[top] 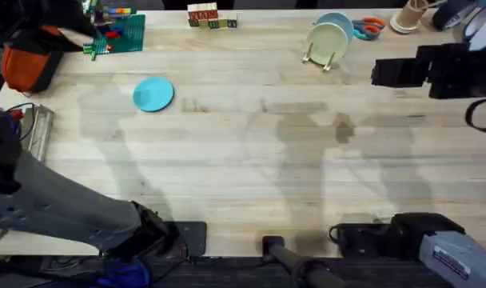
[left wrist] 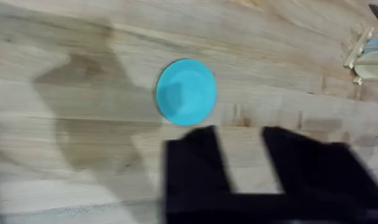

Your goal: Pick up the plates from the table one by one and place each into a slot on the dish rack.

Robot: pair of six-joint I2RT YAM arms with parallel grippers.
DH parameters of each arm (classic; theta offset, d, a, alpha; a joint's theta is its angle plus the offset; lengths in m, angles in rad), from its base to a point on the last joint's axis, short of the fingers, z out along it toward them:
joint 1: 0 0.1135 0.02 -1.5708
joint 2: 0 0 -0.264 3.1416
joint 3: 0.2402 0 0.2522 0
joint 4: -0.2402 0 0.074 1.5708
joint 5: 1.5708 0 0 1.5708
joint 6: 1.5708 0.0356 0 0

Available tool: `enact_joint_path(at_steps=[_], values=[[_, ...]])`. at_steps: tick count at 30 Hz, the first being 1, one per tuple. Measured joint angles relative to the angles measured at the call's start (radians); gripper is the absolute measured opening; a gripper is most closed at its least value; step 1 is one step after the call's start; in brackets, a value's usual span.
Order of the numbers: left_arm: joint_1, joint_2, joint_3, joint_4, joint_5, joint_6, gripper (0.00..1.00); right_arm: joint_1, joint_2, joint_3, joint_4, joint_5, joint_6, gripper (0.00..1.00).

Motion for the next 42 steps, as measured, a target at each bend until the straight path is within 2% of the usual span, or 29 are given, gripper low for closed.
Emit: enact_joint_path(at_steps=[2,3,4,9,14,17,21,27,29,34,42], values=[[0.009,0.000,0.000,0.000,0.002,0.002,0.152,0.000,0.000,0.000,0.000,0.000,0.000,0.995],[0.012,0.000,0.000,0.000,0.003,0.008,0.068,0.000,0.000,0.000,0.000,0.000,0.000,0.993],[0.012,0.000,0.001,0.000,0.003,0.009,0.048,0.000,0.000,0.000,0.000,0.000,0.000,0.993],[0.011,0.000,0.001,-0.010,0.006,0.004,0.042,0.000,0.000,0.000,0.000,0.000,0.000,0.995],[0.011,0.000,0.001,-0.013,0.007,-0.057,0.041,0.000,0.000,0.000,0.001,0.000,0.000,0.995],[0.011,0.000,0.001,-0.006,0.007,-0.062,0.040,0.000,0.000,0.000,0.001,0.000,0.000,0.995],[0.011,0.000,0.001,0.000,0.044,0.015,0.039,0.000,0.000,0.000,0.009,0.000,0.000,0.995],[0.011,0.014,0.001,-0.008,0.219,0.187,0.038,0.000,0.000,0.000,0.019,0.000,0.000,0.995],[0.011,0.032,0.002,-0.012,0.262,0.223,0.038,0.000,0.000,0.000,0.019,0.000,0.000,0.995],[0.011,0.094,0.002,-0.053,0.306,0.263,0.040,0.000,0.000,0.000,0.019,0.000,0.000,0.994],[0.011,0.149,0.002,-0.052,0.313,0.245,0.040,0.000,0.000,0.000,0.019,0.000,0.000,0.993]])
